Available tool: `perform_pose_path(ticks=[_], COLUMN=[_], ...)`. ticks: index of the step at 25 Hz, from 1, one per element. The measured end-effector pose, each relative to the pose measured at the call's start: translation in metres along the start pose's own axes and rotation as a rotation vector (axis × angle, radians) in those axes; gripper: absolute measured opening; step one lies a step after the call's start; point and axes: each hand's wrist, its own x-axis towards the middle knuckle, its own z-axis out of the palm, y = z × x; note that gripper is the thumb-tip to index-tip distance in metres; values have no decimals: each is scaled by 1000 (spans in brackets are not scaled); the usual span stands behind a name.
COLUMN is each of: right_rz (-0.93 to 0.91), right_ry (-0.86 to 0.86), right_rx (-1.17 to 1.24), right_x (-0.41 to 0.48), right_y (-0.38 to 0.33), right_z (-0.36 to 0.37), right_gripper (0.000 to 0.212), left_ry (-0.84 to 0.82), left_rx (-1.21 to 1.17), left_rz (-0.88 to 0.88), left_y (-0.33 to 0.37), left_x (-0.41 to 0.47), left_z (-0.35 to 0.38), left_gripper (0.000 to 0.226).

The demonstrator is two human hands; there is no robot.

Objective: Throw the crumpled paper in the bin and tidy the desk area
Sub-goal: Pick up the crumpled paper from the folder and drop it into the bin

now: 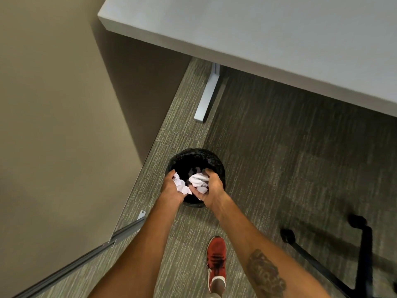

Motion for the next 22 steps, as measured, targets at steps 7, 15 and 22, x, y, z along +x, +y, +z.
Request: perform_pose_path(ticks=[7, 15, 22], right_rz=[-35, -49, -75], right_ry=[-33, -90, -102], right_rx=[7, 115, 84], right_x=[1, -10, -30], right_y=[-1, -7, 3], right_z=[-4, -26, -56], right_gripper=[39, 30, 32], left_ry=[26, 55, 112], left_rx=[62, 10, 49], left_rz=[-12, -10, 75], left_y=[2, -1, -26], left_x=[18, 20, 0], left_z=[-7, -5, -10], left_gripper=[33, 64, 58])
